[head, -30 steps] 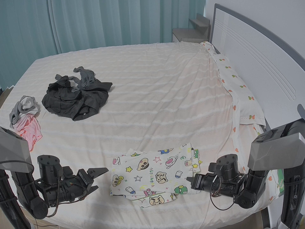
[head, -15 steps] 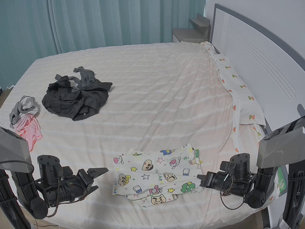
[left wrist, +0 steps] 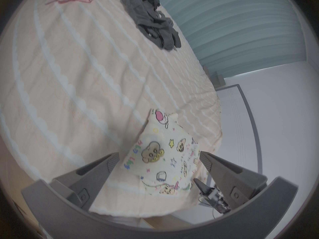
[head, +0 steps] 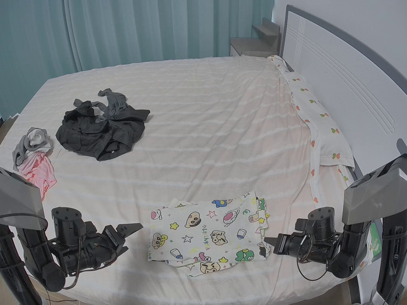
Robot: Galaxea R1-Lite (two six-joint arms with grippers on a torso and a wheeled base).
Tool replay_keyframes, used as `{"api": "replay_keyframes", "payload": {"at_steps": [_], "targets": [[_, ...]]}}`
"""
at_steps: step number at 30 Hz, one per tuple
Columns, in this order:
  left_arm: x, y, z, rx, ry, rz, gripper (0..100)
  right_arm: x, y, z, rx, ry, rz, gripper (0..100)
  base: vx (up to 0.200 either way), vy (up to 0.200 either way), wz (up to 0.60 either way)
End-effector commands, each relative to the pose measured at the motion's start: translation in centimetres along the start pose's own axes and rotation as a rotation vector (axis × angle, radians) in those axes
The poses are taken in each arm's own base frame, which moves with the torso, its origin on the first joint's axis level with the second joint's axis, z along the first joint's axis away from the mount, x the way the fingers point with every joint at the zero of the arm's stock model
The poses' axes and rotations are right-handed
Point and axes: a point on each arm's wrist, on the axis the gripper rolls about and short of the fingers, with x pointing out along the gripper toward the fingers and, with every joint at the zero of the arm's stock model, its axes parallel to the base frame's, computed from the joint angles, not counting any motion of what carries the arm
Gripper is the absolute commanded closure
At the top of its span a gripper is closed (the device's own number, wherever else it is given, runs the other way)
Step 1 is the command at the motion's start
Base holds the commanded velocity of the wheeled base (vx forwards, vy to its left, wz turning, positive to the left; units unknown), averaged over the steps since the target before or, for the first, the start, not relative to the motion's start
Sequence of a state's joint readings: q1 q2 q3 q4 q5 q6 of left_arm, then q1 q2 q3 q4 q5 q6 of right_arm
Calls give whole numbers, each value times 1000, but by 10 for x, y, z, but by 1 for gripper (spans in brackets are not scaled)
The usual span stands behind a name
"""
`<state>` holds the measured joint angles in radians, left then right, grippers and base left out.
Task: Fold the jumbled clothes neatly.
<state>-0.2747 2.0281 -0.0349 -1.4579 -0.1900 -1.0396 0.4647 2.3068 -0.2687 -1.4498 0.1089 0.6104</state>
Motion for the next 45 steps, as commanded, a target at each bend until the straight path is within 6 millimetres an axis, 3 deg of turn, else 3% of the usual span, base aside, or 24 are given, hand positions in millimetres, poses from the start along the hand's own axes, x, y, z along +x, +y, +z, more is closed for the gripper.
{"api": "replay_keyframes", "payload": {"at_steps": [1, 5, 9, 14, 21, 32, 45], "targets": [[26, 0, -3, 50, -54, 47, 0, -5, 0, 9, 6, -48, 15, 0, 0, 0, 0], [48, -9, -7, 78, -102, 44, 0, -2, 1, 20, 7, -105, 41, 0, 0, 0, 0], [68, -15, -5, 91, -102, 1, 0, 14, 0, 21, 4, -99, 55, 0, 0, 0, 0], [82, -2, -9, 215, -71, 49, 0, 36, -3, 22, -27, -81, 41, 0, 0, 0, 0], [90, 1, -12, 251, -6, 17, 0, 56, 3, 38, -26, -53, 17, 0, 0, 0, 0], [113, 4, -11, 310, 19, -22, 0, 67, -1, 30, -29, -27, 9, 0, 0, 0, 0], [117, -1, -12, 313, 84, -99, 0, 75, 12, 24, -51, 0, 76, 0, 0, 0, 0]]}}
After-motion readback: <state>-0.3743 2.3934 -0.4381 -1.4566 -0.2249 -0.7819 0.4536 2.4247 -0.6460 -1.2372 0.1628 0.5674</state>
